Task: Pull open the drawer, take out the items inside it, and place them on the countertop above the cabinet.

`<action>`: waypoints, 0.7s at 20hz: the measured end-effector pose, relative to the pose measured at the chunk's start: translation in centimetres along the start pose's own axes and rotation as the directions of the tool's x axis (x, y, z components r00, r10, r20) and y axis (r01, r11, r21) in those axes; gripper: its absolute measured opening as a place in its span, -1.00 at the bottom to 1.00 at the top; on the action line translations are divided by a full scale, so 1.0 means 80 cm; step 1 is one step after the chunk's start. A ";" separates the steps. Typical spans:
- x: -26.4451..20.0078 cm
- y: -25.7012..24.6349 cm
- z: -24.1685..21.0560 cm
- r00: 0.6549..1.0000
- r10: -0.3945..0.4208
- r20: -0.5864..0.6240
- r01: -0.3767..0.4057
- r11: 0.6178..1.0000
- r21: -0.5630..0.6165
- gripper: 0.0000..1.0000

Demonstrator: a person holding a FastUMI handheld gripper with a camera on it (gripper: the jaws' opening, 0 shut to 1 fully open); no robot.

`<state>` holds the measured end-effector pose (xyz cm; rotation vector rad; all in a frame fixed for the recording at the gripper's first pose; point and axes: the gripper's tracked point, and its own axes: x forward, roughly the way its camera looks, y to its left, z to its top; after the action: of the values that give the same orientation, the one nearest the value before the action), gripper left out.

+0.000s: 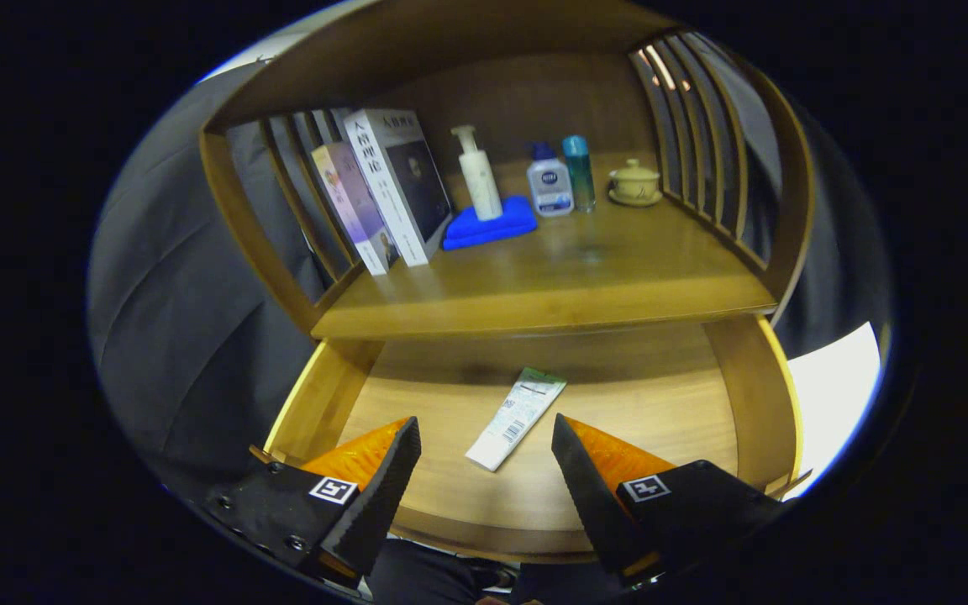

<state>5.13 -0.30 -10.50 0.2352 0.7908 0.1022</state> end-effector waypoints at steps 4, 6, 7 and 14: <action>0.039 -0.001 -0.002 0.991 0.004 -0.134 -0.001 1.000 0.023 0.98; 0.053 -0.010 -0.001 0.985 -0.031 -0.170 0.032 0.999 0.005 0.98; 0.056 -0.013 -0.003 0.979 -0.044 -0.197 0.044 0.999 -0.004 0.98; 0.094 -0.018 -0.021 0.930 -0.124 -0.346 0.105 0.992 -0.072 0.98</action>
<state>9.25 -0.03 -17.19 0.1207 1.1540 0.0548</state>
